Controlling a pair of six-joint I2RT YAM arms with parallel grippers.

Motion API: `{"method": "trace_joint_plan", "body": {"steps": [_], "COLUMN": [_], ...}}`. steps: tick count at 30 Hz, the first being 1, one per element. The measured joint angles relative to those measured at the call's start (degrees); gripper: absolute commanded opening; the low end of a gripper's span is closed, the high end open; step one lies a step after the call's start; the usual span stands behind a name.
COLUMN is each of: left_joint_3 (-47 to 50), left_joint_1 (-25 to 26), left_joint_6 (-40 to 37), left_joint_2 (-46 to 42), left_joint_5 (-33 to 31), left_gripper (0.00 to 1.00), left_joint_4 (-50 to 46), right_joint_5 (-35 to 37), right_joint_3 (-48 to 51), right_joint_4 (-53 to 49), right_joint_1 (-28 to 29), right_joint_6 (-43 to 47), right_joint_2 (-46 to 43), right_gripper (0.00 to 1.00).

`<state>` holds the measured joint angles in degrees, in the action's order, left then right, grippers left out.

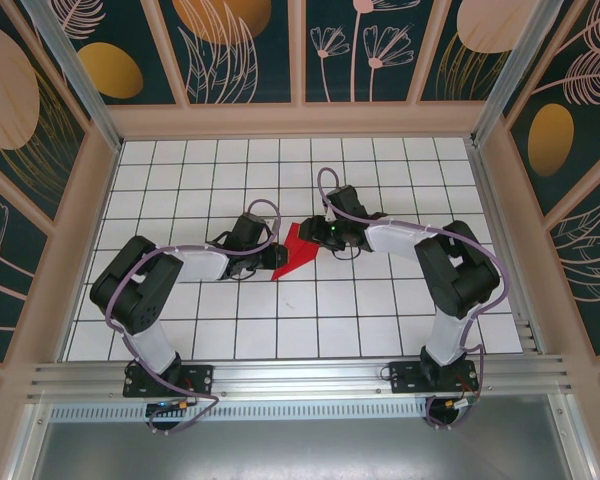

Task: Fold a paper plane with a square sheet of paper (pick it up from the middle)
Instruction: Turn over the paper at the center of the table.

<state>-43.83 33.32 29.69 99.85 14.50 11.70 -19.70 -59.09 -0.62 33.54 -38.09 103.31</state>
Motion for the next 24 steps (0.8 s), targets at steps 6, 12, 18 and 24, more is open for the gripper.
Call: {"method": "trace_joint_plan", "body": {"steps": [6,12,18,24], "left_joint_3": [0.0,0.0,-0.1,-0.1], "left_joint_1": [0.0,0.0,0.0,0.0], "left_joint_6": [0.1,0.4,0.8,1.4], "left_joint_2": [-0.9,-2.4,-1.7,-0.2], "left_joint_5": [0.1,1.0,1.9,1.9], "left_gripper": [0.27,0.21,0.23,0.36], "left_joint_4": [-0.1,0.0,0.3,0.3], "right_joint_5": [0.0,-0.1,-0.2,-0.2], "right_joint_3": [0.0,0.7,0.7,0.7], "right_joint_4": [0.0,0.4,0.5,0.4], "right_joint_1": [0.0,0.0,0.0,0.0], "right_joint_6": [0.0,-0.2,-0.3,-0.3], "right_joint_2": [0.0,0.0,0.0,0.0], "right_gripper": [0.52,0.5,0.5,0.5]}}
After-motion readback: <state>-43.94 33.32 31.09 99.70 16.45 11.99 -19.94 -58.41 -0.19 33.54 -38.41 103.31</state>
